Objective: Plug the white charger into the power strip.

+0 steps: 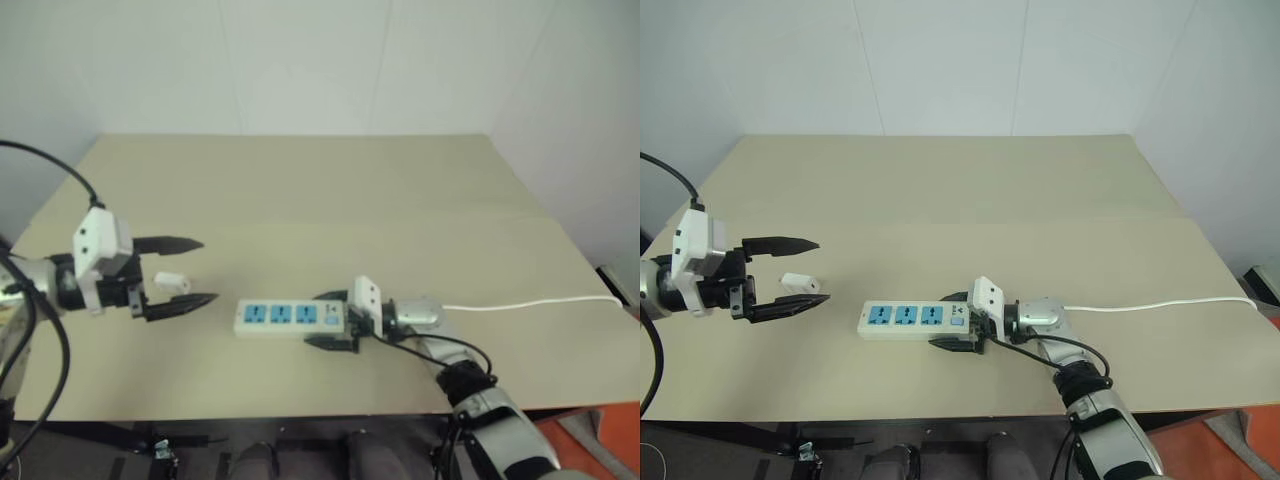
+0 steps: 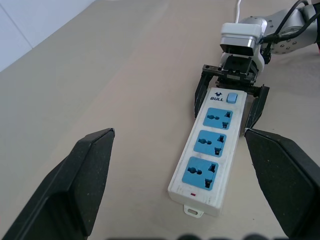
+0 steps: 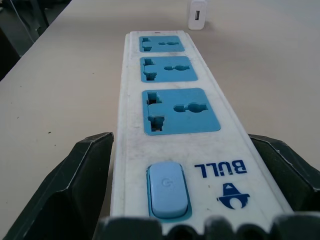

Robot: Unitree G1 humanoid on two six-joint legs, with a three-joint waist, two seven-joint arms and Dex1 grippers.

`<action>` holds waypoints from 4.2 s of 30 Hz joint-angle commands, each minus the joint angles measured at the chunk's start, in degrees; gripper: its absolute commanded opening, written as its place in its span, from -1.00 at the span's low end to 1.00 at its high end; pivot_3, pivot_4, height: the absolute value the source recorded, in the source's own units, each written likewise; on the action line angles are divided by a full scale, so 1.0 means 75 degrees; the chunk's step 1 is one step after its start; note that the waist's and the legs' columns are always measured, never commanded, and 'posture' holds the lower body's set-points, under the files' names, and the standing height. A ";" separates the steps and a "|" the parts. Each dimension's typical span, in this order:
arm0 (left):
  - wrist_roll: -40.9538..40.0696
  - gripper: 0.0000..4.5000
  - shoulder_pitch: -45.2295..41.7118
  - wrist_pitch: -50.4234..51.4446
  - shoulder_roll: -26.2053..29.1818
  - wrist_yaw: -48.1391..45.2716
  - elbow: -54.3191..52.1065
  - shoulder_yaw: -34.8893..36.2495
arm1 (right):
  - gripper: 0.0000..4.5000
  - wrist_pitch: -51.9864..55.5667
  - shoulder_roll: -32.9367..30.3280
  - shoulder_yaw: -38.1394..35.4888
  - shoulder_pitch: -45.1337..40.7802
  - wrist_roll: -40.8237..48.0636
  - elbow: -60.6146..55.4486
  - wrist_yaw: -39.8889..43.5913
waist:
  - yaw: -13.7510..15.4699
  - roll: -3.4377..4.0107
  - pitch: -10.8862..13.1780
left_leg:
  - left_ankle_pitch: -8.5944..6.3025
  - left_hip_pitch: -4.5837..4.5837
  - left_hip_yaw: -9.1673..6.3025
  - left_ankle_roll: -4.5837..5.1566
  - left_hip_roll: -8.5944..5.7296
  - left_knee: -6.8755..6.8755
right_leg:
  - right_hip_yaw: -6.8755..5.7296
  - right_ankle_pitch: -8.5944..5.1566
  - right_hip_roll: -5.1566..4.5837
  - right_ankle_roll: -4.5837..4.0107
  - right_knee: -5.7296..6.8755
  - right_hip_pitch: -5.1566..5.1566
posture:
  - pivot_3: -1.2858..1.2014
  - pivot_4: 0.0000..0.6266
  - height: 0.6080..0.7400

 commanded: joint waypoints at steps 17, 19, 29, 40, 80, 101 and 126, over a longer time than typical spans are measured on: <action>0.0571 1.00 -0.1319 -0.0615 0.0841 -0.0884 0.1382 -0.0598 | 0.54 -0.0518 0.0002 0.0027 -0.0121 -0.0066 0.0734 0.0858 | 0.0007 -0.0055 -0.0034 | -0.0002 0.0044 0.0005 -0.0002 0.0010 -0.0006 | 0.0003 -0.0006 0.0011 -0.0010 0.0006 0.0028 | 0.03 -0.52 1.00; 0.1000 1.00 -0.1759 -0.0973 0.1007 -0.1159 0.2008 -0.0985 | 0.54 -0.0537 -0.0086 -0.0019 -0.0090 -0.0072 0.0715 0.0889 | 0.0013 -0.0055 -0.0034 | -0.0002 0.0041 0.0005 -0.0002 0.0008 -0.0007 | 0.0004 -0.0007 0.0010 -0.0012 0.0004 0.0026 | 0.03 -0.52 1.00; 0.4842 1.00 -0.5007 -0.2496 0.1228 -0.2184 0.4912 -0.4281 | 0.54 -0.0486 0.0022 0.0021 0.0025 -0.0141 0.0679 0.0762 | 0.0046 -0.0067 -0.0041 | -0.0001 0.0020 0.0002 -0.0002 0.0000 -0.0007 | 0.0002 -0.0006 0.0012 -0.0009 -0.0002 0.0016 | 0.03 -0.52 1.00; 0.7497 1.00 -0.8259 -0.4453 -0.0543 -0.2842 0.8331 -0.6753 | 0.54 -0.0179 -0.0011 -0.0039 0.0067 -0.0137 0.0569 0.0747 | 0.0012 -0.0078 -0.0048 | -0.0001 0.0009 -0.0002 -0.0001 -0.0002 -0.0005 | 0.0004 -0.0006 0.0015 -0.0008 0.0010 0.0007 | 0.03 -0.52 1.00; 0.9647 0.61 -0.7827 -0.5651 -0.2190 -0.1056 1.0597 -0.7499 | 0.54 0.0298 -0.0134 -0.0167 0.0332 -0.0071 -0.0150 0.0338 | 0.0029 -0.0079 -0.0048 | -0.0001 -0.0019 -0.0010 -0.0001 -0.0014 0.0021 | 0.0005 0.0000 0.0008 0.0004 0.0020 -0.0004 | 0.03 -0.52 1.00; 0.6500 -0.55 -0.8466 -0.5568 -0.2940 -0.1405 0.9862 -0.4764 | 0.54 0.0250 -0.0081 -0.0062 0.0217 -0.0118 -0.0017 0.0477 | 0.0036 -0.0080 -0.0049 | -0.0001 -0.0021 -0.0016 0.0000 -0.0013 0.0029 | 0.0000 0.0000 0.0007 0.0004 0.0025 -0.0001 | 0.03 -0.52 1.00; 0.0757 -0.55 -0.2788 -0.0711 -0.4354 -0.0424 0.1955 -0.2505 | 0.54 0.0019 0.0040 0.0139 0.0169 -0.0218 0.0366 0.0608 | -0.0145 -0.0077 -0.0054 | -0.0002 0.0027 -0.0016 -0.0001 -0.0013 0.0030 | 0.0011 0.0004 0.0005 0.0009 0.0029 0.0040 | 0.03 -0.52 1.00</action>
